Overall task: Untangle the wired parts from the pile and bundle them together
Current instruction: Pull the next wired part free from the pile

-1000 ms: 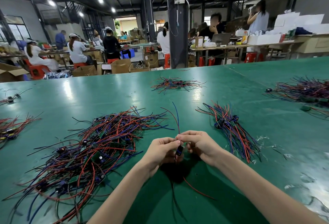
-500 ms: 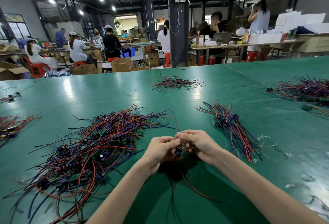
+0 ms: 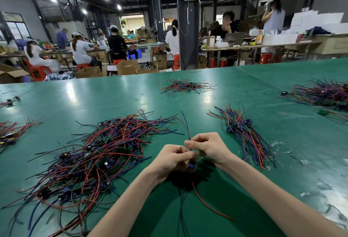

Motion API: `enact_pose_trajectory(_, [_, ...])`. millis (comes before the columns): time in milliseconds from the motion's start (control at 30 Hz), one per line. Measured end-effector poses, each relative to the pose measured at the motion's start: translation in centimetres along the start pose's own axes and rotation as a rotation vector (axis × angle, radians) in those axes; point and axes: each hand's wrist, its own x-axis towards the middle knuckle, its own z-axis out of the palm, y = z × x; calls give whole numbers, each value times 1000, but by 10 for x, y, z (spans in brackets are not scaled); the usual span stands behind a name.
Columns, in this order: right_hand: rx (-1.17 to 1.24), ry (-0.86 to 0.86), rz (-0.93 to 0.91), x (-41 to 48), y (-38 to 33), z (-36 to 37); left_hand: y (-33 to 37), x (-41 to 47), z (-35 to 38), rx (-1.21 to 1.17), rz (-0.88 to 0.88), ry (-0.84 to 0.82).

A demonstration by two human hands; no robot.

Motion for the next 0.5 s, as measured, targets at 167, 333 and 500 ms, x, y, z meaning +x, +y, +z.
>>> enact_pose_trajectory(167, [-207,212,-125,12,5,-11,5,-4,0,-66,-34,-84])
enact_pose_trajectory(333, [-328,373,-205,18,5,-26,6,-8,3,-37,-52,-189])
enact_pose_trajectory(500, [-355,444,-230,21,4,-38,9,-9,4,-23,-67,-211])
